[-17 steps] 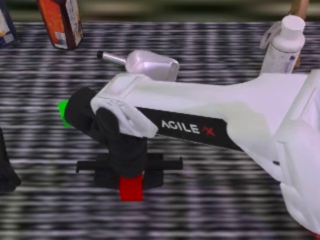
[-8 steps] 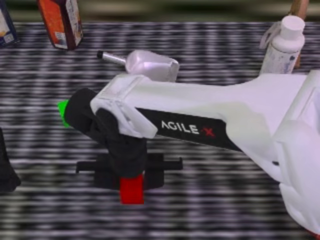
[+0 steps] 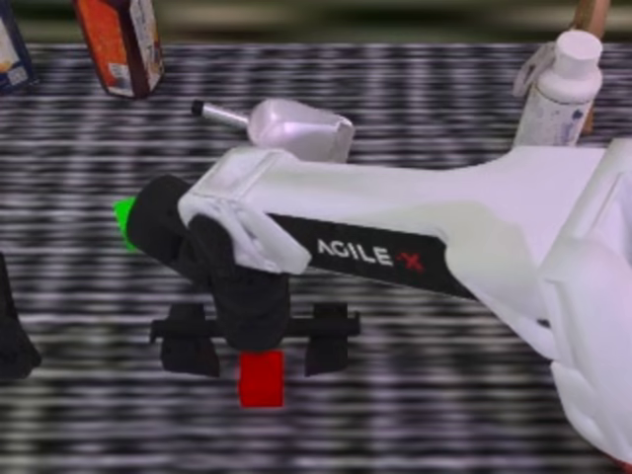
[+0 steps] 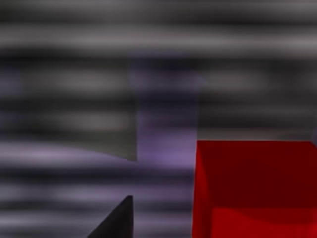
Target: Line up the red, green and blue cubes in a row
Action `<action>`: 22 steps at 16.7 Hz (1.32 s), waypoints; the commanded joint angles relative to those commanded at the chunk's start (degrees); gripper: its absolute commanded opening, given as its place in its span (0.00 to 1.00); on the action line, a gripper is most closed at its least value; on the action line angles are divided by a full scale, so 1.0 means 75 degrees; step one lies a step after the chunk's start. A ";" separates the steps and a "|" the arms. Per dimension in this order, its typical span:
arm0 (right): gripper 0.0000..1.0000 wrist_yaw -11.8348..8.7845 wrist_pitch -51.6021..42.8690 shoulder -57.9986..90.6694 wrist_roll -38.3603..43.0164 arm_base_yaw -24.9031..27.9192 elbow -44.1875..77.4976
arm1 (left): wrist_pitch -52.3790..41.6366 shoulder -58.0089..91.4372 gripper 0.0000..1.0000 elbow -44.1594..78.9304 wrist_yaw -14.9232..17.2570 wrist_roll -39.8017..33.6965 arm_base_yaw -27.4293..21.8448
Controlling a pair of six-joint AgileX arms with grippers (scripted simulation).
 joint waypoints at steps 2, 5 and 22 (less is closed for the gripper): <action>1.00 0.0000 0.0000 0.0000 0.0000 0.0000 0.0000 | 0.0000 0.0000 1.00 0.0000 0.0000 0.0000 0.0000; 1.00 0.0000 0.0000 0.0000 0.0000 0.0000 0.0000 | 0.0000 0.0000 1.00 0.0000 0.0000 0.0000 0.0000; 1.00 0.0073 -0.1734 -0.0550 -0.0117 -0.0055 0.1318 | -0.0131 0.0196 1.00 0.0196 0.0009 0.0113 -0.0028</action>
